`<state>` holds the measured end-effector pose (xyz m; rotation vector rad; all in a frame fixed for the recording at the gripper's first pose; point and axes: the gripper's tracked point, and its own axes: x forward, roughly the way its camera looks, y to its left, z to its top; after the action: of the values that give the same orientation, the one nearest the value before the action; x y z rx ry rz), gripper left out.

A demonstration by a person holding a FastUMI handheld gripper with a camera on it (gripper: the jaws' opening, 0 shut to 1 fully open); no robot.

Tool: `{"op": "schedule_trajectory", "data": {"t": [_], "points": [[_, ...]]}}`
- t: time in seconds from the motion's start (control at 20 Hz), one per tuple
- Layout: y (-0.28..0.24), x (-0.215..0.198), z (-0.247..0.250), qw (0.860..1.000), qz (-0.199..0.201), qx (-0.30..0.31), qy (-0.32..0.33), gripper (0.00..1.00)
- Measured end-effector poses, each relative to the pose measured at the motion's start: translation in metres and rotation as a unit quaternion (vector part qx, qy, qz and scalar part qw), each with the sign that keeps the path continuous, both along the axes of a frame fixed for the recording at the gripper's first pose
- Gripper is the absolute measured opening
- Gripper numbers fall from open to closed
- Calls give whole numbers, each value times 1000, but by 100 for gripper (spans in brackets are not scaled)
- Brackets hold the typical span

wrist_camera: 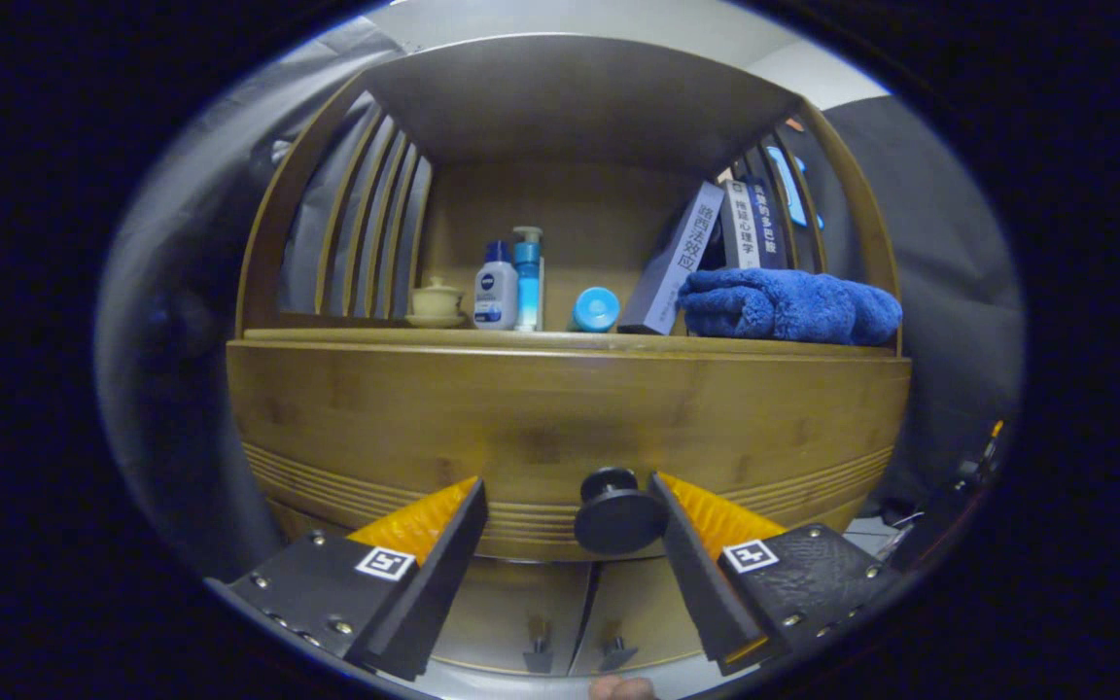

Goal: Pull open the drawer, take out the items inside it, and place them on the countertop above the cabinet.

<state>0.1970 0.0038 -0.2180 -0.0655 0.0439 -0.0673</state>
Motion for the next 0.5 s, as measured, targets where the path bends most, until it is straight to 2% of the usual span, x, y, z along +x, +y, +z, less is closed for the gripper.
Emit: {"op": "schedule_trajectory", "data": {"t": [0.15,0.5], "points": [[3,-24,14,1000,-7,-14,0,99],[10,-101,68,1000,-1,7,21,99]]}}
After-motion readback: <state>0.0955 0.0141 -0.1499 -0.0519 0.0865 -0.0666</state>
